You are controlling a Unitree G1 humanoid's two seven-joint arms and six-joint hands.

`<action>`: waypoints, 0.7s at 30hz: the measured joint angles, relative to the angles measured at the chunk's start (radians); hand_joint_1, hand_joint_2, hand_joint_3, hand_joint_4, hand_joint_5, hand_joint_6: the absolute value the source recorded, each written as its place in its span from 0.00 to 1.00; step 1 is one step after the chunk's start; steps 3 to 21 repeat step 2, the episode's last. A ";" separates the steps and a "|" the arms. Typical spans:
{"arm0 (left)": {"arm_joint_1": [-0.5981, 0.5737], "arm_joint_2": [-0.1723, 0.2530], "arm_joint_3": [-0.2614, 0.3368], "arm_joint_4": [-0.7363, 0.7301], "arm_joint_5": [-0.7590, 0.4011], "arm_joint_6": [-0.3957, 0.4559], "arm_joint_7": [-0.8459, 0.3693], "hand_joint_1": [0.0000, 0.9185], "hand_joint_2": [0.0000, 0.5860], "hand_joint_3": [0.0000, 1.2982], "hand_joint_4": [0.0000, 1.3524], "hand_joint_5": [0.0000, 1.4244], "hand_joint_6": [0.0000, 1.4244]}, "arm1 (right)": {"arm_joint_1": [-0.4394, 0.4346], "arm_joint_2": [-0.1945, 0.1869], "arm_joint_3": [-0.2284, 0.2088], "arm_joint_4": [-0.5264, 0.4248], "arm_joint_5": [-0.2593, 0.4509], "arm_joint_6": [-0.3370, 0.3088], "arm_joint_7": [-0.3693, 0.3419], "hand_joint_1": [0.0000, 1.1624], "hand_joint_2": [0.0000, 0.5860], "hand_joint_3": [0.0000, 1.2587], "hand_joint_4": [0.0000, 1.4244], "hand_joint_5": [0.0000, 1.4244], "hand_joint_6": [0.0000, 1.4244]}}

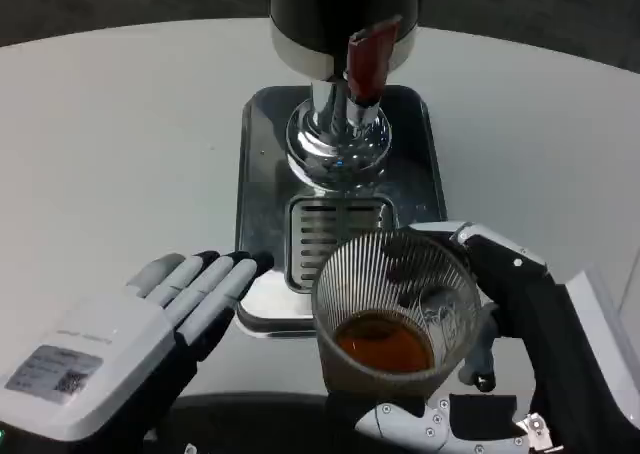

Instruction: Grasp the cup under the faucet to collect the drink, then remove the cup.

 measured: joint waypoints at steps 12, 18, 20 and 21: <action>-0.001 0.000 -0.001 0.000 0.000 0.001 0.000 0.00 0.09 0.00 0.00 0.00 0.00 | 0.000 0.000 0.000 0.000 0.000 0.000 -0.001 0.95 0.15 0.57 0.67 0.71 0.95; -0.001 0.000 -0.001 0.000 0.000 0.001 0.000 0.00 0.09 0.00 0.00 0.00 0.00 | 0.000 0.000 0.000 0.000 0.000 0.000 -0.001 0.95 0.15 0.57 0.67 0.71 0.95; -0.001 0.000 -0.001 0.000 0.000 0.001 0.000 0.00 0.09 0.00 0.00 0.00 0.00 | 0.000 0.000 0.000 0.000 0.000 0.000 -0.001 0.95 0.15 0.57 0.67 0.71 0.95; -0.001 0.000 -0.001 0.000 0.000 0.001 0.000 0.00 0.09 0.00 0.00 0.00 0.00 | 0.000 0.000 0.000 0.000 0.000 0.000 -0.001 0.95 0.15 0.57 0.67 0.71 0.95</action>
